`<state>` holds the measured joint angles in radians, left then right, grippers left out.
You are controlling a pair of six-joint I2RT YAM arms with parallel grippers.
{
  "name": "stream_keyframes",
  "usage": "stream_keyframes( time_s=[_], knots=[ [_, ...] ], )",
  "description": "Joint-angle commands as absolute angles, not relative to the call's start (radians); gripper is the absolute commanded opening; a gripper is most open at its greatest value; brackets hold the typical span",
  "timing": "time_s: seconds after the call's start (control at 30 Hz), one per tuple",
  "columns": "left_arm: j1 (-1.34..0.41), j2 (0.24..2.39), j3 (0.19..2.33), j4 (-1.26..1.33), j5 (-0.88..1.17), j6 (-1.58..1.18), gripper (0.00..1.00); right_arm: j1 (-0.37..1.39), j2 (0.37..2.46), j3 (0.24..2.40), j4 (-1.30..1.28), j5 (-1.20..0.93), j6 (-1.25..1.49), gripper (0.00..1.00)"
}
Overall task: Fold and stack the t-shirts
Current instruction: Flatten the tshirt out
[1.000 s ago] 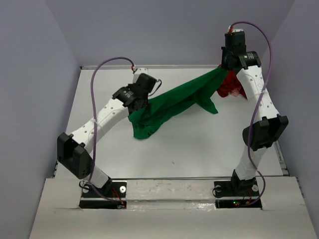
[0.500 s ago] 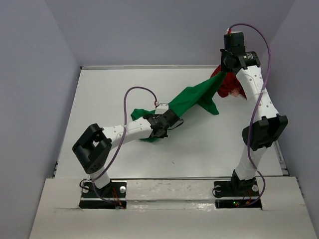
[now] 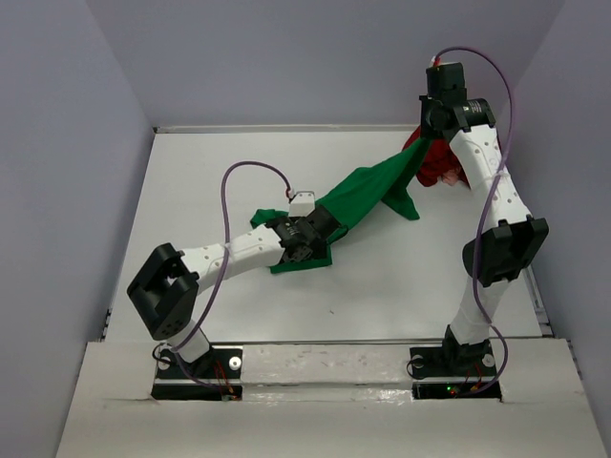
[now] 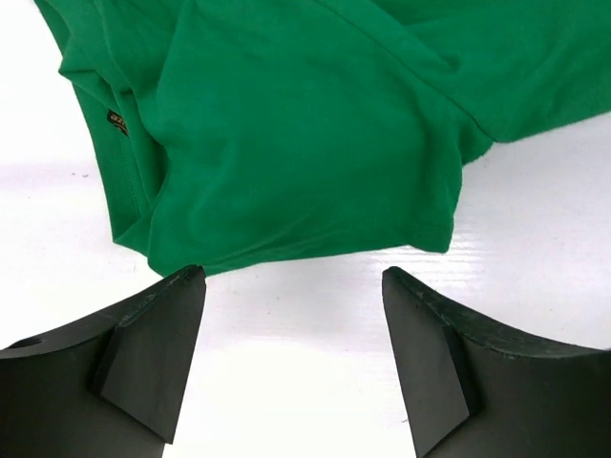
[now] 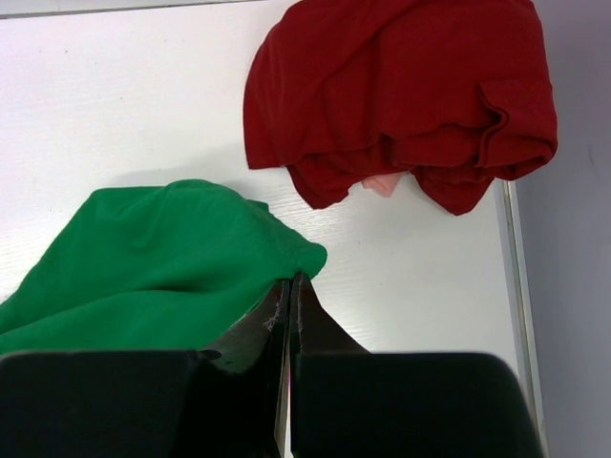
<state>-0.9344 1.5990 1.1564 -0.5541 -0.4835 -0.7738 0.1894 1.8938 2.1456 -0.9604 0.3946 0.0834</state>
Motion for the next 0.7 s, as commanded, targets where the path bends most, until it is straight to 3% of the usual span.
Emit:
stream_keyframes(
  time_s=[0.0,0.23,0.4,0.67],
  knots=[
    [-0.956,1.555,1.174,-0.577,-0.522,-0.815,0.83,0.179,1.893,2.171,-0.931,0.39,0.084,0.0],
    [-0.974,1.577,1.152,-0.462,-0.416,-0.701,0.73,0.179,1.893,2.155,-0.925,0.382,0.089,0.0],
    [-1.003,1.667,1.209,-0.431,-0.365,-0.65,0.73,0.179,1.894,2.152,-0.925,0.374,0.089,0.0],
    [-1.003,1.692,1.206,-0.517,-0.468,-0.75,0.68,0.179,1.879,2.129,-0.913,0.382,0.08,0.0]
  ],
)
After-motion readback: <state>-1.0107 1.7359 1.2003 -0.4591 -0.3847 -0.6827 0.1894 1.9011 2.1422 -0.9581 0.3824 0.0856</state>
